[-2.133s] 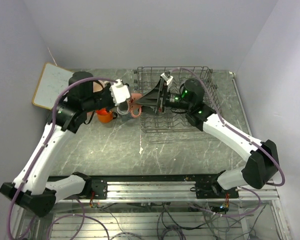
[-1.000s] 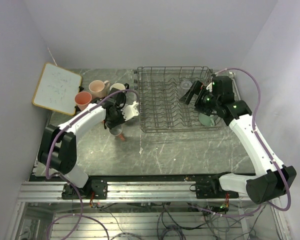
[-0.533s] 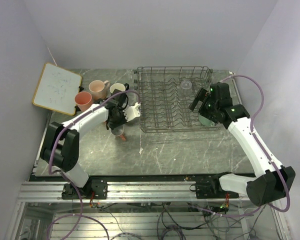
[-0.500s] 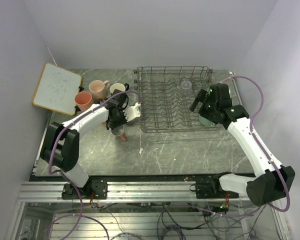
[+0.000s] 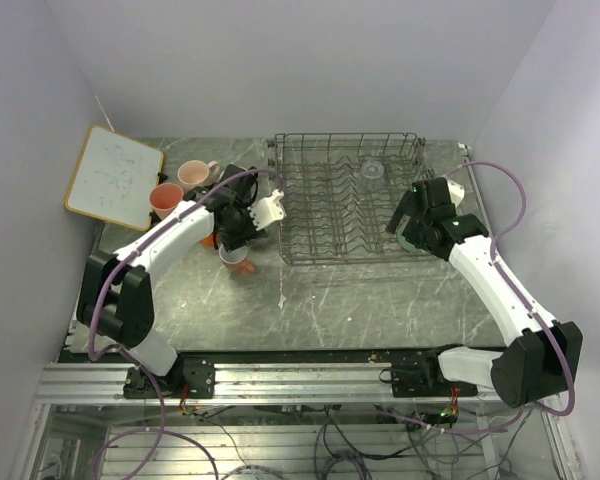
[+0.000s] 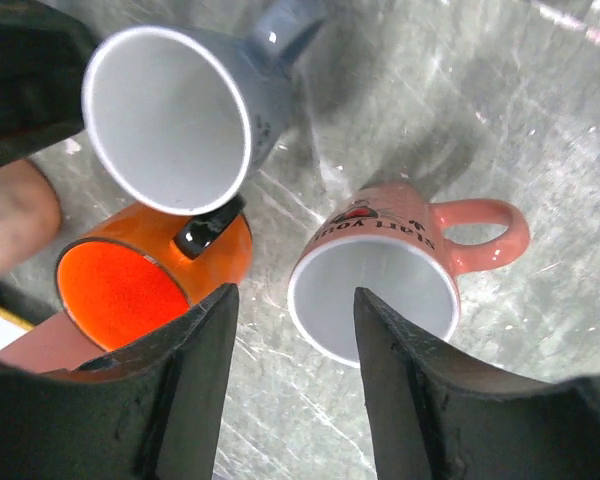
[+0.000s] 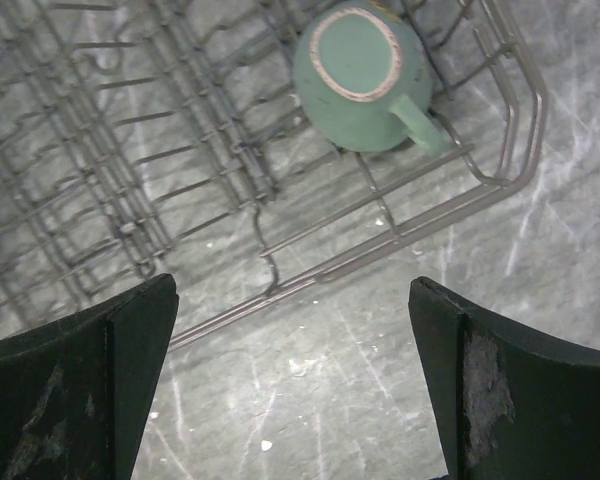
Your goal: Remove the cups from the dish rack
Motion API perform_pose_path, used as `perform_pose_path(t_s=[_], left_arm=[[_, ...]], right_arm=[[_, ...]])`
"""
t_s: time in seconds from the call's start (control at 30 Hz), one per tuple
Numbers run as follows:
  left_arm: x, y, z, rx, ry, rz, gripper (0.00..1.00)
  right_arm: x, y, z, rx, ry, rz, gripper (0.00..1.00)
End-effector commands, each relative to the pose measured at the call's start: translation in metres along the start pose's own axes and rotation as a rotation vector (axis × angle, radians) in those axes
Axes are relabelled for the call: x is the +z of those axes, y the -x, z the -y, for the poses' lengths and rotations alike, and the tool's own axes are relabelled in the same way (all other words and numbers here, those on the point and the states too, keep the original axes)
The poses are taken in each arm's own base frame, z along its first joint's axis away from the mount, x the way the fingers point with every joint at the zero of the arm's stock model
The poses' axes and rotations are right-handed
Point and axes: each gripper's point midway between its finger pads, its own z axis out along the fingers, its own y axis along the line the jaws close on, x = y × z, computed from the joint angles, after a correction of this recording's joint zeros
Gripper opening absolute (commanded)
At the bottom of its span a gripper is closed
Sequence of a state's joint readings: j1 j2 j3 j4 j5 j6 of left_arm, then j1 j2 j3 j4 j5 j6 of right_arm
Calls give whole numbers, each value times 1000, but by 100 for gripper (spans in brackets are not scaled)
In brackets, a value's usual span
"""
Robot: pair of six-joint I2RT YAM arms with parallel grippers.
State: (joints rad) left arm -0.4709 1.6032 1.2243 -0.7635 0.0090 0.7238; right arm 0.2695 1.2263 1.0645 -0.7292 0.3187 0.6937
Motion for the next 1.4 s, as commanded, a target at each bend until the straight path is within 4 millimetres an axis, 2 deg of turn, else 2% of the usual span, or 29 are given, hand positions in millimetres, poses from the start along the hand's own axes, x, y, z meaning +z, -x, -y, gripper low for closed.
perform_pose_path(t_s=[0.0, 0.1, 0.13, 0.27, 0.4, 0.5, 0.53, 0.6, 0.7, 0.8, 1.0, 1.2, 1.37], left_arm=[[-36, 19, -5, -2, 21, 70, 62], [-54, 25, -9, -5, 39, 101, 72], [-62, 29, -12, -7, 48, 121, 77], [-87, 44, -13, -29, 48, 187, 83], [-102, 53, -11, -44, 39, 237, 86], [-104, 53, -10, -47, 39, 243, 86], [-104, 52, -10, -45, 41, 240, 86], [-104, 50, -9, -43, 45, 237, 86], [-105, 49, -8, -39, 44, 243, 86], [-106, 50, -9, -34, 48, 250, 86], [-108, 52, -10, -35, 50, 258, 86], [-109, 54, -9, -40, 48, 269, 86], [-108, 53, -8, -41, 46, 271, 85]], right_arm=[[15, -4, 25, -15, -111, 8, 100], [23, -6, 32, -17, -140, 8, 100], [30, -15, 40, -25, -164, -14, 100], [44, -20, 52, -20, -201, -32, 99], [55, -10, 55, -13, -204, -26, 97], [63, 3, 55, 0, -193, -17, 97], [62, 17, 50, 8, -177, 8, 96], [64, 31, 46, 11, -161, 24, 95], [68, 41, 38, 13, -127, 21, 93], [72, 40, 29, 13, -83, 9, 87], [92, 33, 38, -7, -126, -27, 81], [108, 35, 46, 0, -124, -41, 79], [118, 34, 43, 19, -50, -40, 80]])
